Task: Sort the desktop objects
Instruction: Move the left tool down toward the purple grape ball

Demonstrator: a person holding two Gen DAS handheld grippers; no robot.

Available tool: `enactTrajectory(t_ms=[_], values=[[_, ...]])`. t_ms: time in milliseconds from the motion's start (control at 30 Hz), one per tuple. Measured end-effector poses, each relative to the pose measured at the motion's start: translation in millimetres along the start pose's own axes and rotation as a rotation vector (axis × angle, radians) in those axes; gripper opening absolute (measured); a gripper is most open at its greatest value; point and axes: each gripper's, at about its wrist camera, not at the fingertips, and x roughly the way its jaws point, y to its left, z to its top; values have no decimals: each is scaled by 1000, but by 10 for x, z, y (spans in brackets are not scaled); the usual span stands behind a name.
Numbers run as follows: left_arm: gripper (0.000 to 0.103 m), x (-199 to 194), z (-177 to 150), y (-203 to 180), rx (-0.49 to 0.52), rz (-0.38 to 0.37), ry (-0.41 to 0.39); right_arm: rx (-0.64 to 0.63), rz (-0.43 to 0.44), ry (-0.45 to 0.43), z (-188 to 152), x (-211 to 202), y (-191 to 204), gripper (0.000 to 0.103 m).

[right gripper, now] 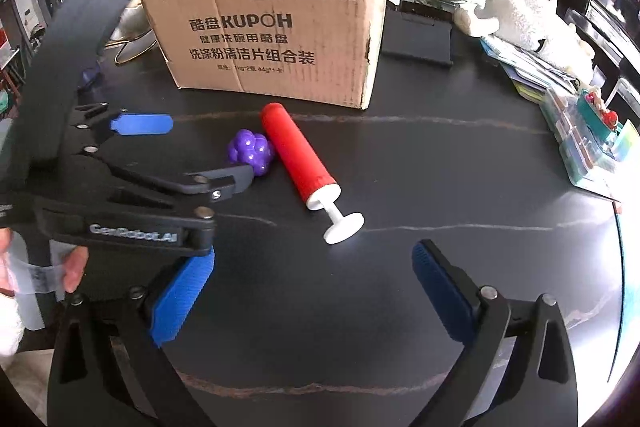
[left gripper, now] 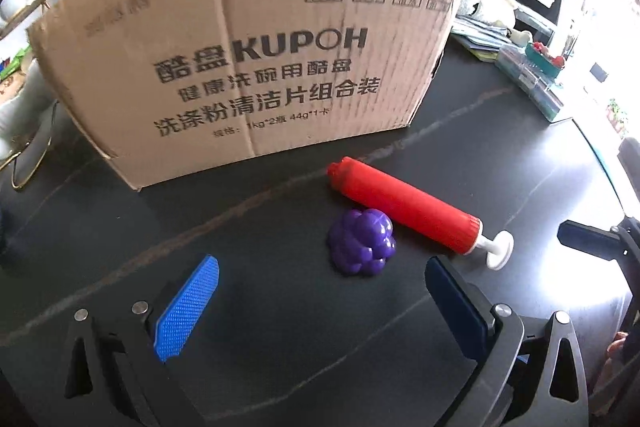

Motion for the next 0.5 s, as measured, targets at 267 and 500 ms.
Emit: enactTrajectory(t_ms=[267, 500], values=[[92, 130, -6, -56, 7, 34, 5, 4, 10, -5, -7, 21, -43, 97], [80, 180, -40, -30, 4, 37, 5, -9, 11, -2, -23, 40, -30, 96]])
